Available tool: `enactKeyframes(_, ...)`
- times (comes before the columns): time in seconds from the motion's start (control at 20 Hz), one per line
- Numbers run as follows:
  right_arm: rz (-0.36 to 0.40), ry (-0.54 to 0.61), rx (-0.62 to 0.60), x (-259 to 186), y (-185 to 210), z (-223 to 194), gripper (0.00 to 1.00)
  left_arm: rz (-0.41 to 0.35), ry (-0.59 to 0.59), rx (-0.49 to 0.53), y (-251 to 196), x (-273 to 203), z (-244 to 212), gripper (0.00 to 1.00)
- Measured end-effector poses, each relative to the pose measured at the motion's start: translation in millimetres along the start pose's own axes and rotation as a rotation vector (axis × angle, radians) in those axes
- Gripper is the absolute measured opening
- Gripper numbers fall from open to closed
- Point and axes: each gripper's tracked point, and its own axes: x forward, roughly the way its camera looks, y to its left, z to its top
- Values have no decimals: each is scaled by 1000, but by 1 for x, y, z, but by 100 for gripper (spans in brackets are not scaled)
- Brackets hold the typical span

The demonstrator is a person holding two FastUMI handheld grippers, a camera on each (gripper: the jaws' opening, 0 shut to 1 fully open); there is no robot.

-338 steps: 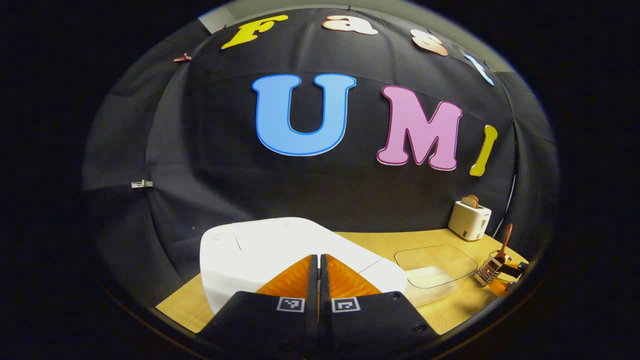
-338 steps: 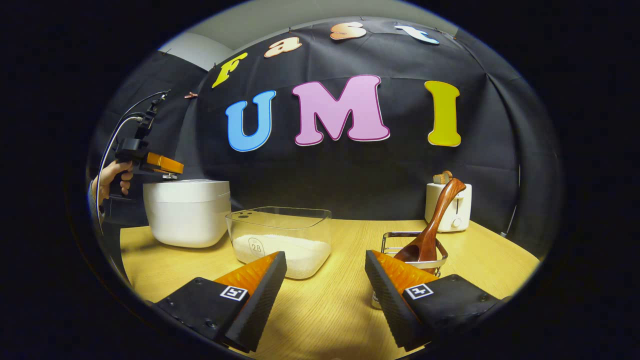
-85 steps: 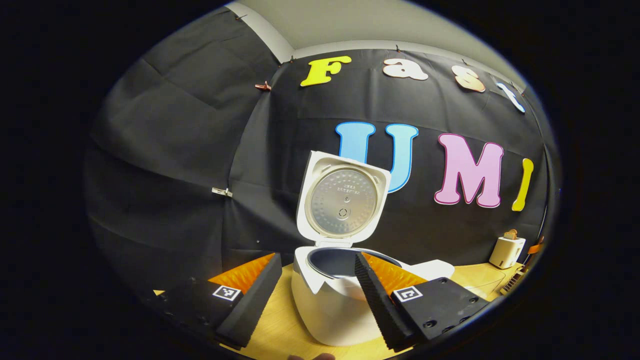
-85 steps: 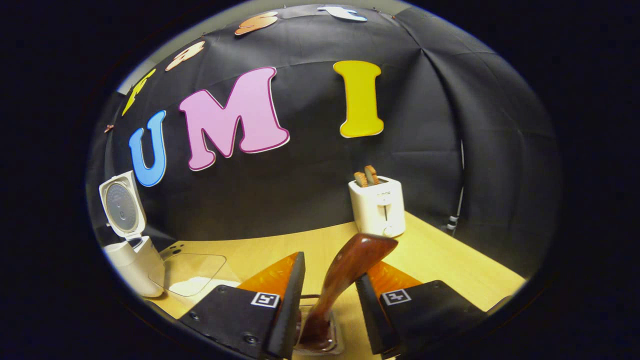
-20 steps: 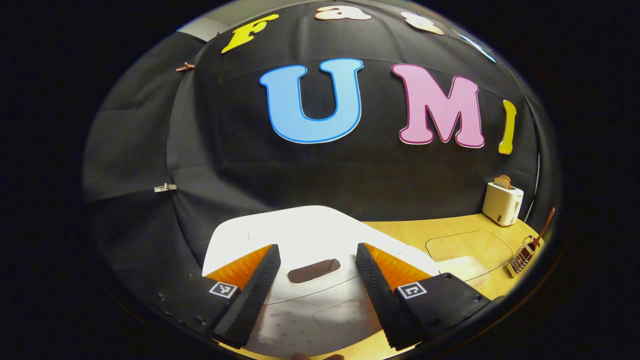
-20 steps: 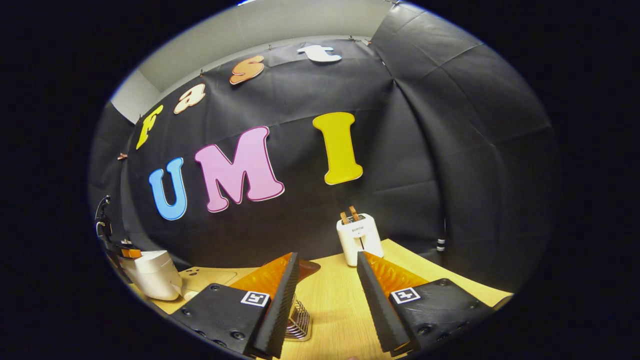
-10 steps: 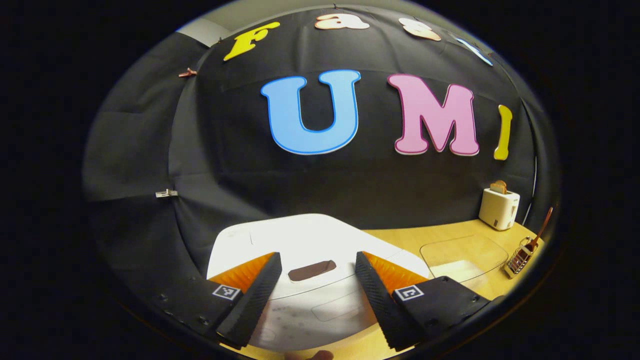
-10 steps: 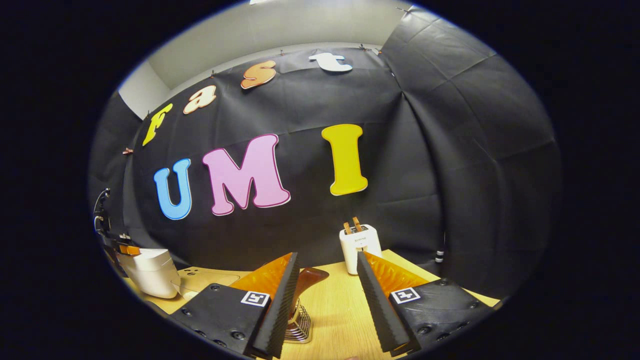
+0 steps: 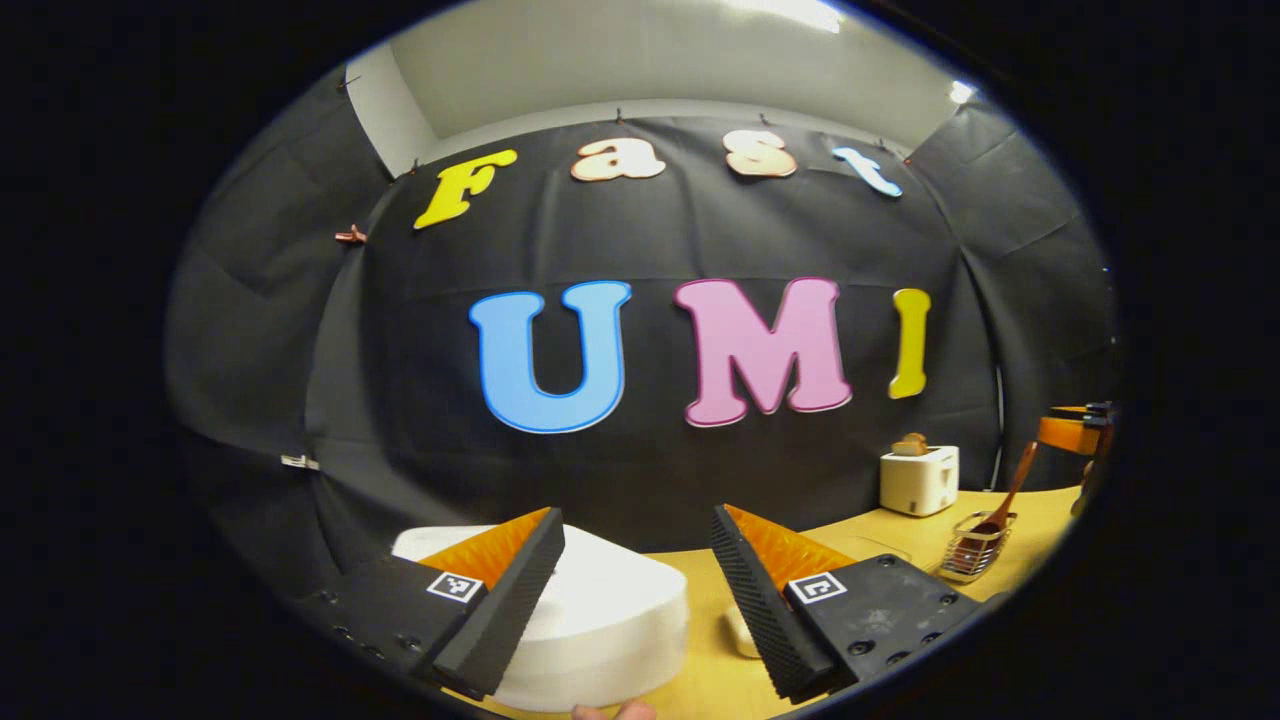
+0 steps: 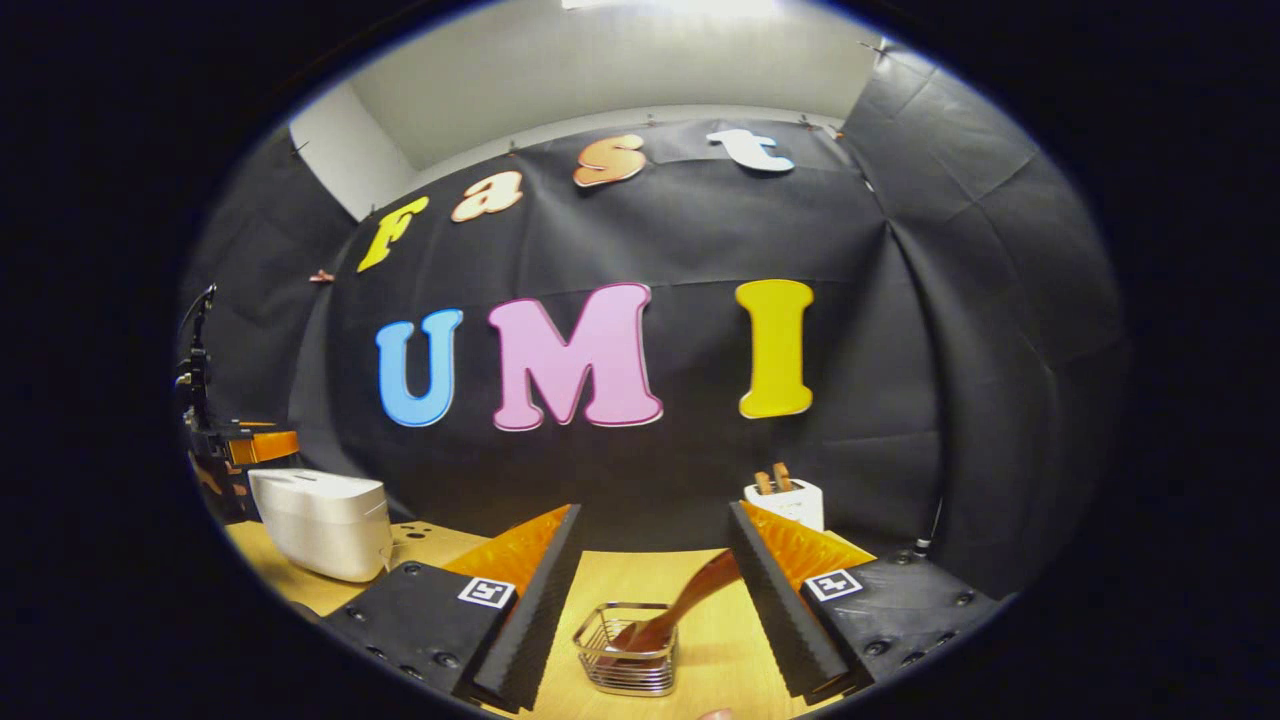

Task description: Close the left gripper, press the button to open the rice cooker; take a wooden spoon from the chopstick holder with the right hand, scoop a spoonful of rice and pour it into the rice cooker, then put the wooden spoon back into the chopstick holder.

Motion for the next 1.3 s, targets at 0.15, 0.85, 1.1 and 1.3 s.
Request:
enactKeyframes(0.15,59,0,-56,-1,38,-9,95,-83,37,-42,-45,-8,-36,95)
enactKeyframes(0.85,166,208,-59,-17,112,-117,97,-42,203,-85,-67,4,-145,97)
enactKeyframes(1.1,178,304,44,-15,119,-141,97,-27,269,-64,-65,1,-161,97)
enactKeyframes(1.3,177,312,26,-15,120,-143,98,-30,263,-64,-67,1,-158,98)
